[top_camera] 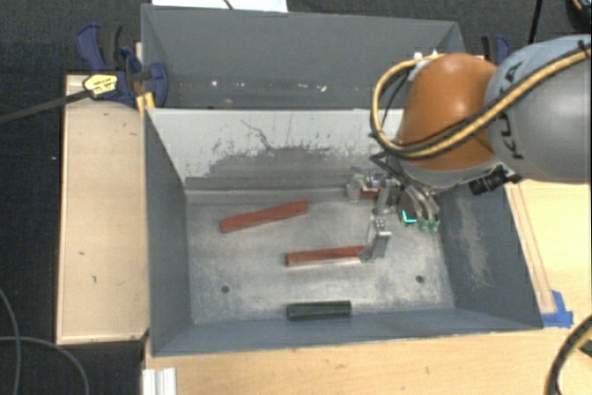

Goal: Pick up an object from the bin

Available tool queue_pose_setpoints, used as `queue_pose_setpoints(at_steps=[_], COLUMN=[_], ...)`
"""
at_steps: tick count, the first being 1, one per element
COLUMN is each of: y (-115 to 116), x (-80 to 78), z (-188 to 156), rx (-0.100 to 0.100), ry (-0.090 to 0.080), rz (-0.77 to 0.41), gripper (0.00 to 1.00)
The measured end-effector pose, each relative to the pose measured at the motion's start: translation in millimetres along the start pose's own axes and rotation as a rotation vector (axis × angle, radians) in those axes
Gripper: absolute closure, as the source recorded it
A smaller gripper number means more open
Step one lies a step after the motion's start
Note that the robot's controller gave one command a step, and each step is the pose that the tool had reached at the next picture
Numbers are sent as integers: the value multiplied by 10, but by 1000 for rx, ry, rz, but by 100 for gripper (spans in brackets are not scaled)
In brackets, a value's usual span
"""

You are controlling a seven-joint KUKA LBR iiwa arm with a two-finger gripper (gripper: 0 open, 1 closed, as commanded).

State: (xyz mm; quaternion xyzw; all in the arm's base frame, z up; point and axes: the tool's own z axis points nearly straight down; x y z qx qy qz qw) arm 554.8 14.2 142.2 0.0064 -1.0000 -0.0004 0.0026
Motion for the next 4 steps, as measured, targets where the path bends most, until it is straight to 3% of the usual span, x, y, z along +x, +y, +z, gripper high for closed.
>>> queue_pose_setpoints(at_steps=[1,2,3,4], y=[178,174,181,109], x=[71,61,20,99], z=[733,716,-552,-989], rx=[1,2,7,7], ry=[-1,-4,-12,-8], rz=[-716,-711,-1299,-1762], gripper=[0,100,100,100])
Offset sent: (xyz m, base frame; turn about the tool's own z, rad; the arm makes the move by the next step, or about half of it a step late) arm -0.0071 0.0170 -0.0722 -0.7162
